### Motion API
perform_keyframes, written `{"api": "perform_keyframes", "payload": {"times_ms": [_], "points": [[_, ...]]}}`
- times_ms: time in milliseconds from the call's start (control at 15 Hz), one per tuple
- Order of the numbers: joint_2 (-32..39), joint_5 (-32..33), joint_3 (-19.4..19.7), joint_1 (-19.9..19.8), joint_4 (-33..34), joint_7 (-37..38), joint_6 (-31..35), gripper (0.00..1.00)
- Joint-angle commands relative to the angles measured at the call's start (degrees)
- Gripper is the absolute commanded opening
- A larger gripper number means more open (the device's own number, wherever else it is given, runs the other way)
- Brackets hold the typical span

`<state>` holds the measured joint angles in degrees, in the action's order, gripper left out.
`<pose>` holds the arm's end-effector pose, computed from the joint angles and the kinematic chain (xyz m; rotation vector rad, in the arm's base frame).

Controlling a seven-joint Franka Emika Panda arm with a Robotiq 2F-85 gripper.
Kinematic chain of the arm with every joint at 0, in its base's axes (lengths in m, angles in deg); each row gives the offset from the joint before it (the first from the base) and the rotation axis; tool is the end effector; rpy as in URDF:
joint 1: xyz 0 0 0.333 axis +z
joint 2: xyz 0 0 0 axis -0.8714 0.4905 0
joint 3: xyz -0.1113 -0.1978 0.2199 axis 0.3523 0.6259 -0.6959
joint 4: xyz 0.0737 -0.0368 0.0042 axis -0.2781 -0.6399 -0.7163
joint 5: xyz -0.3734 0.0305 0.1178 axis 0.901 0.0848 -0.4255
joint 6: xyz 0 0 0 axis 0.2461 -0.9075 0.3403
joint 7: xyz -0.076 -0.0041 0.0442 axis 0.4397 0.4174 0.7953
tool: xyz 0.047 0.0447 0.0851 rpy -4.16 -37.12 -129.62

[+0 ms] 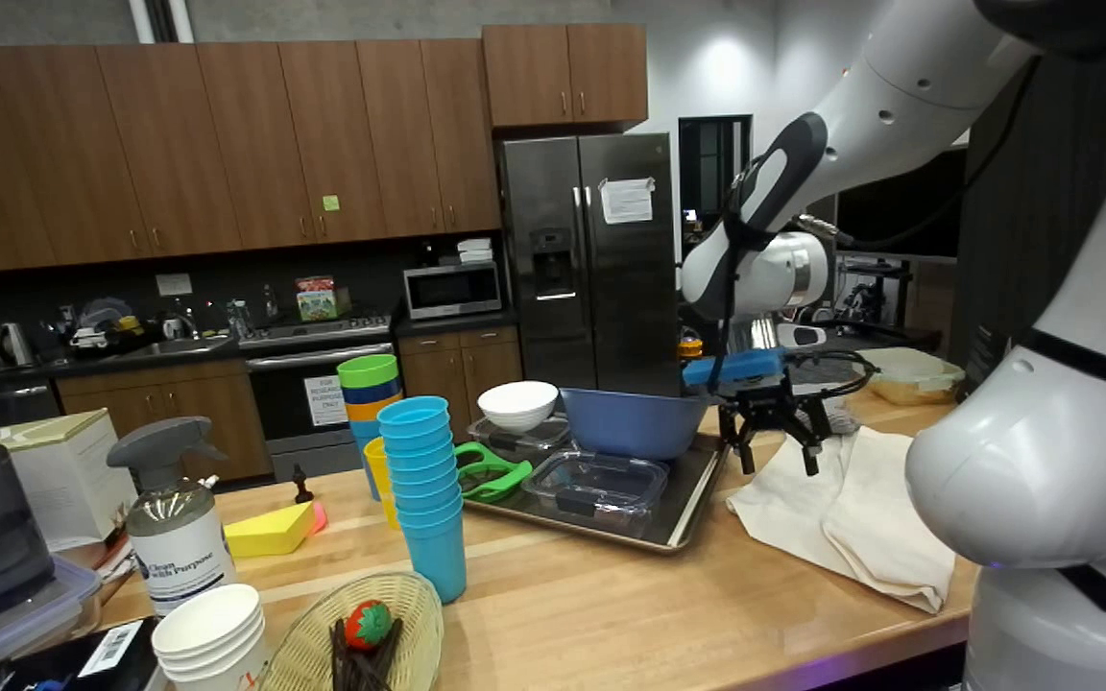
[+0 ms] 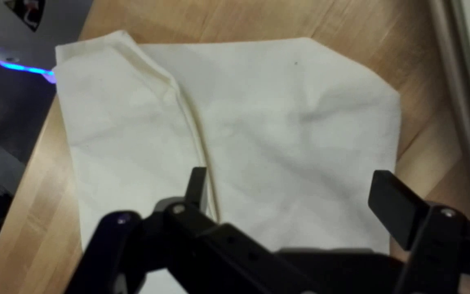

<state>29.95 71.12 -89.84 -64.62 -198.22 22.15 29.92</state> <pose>0.3731 0.0019 0.3213 2.5075 -1.5683 -0.4589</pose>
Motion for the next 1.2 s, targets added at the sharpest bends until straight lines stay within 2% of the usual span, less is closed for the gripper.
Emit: {"api": "perform_keyframes", "payload": {"times_ms": [0, 200, 400, 667, 733, 1133], "points": [[0.7, -5.8, -0.1, 1.0, 1.8, 4.9, 0.0, 1.00], [1.1, -7.7, -0.6, 1.4, 2.6, 7.7, 0.2, 1.00], [1.3, -6.1, -1.1, 1.5, 3.0, 10.1, -0.4, 1.00], [1.5, -0.4, -1.7, 1.4, 2.9, 10.4, -3.7, 1.00], [1.1, -2.8, -0.9, 1.8, 2.3, 8.9, -1.8, 1.00], [1.5, -1.0, -1.2, 1.9, 2.3, 9.5, -2.6, 1.00]]}}
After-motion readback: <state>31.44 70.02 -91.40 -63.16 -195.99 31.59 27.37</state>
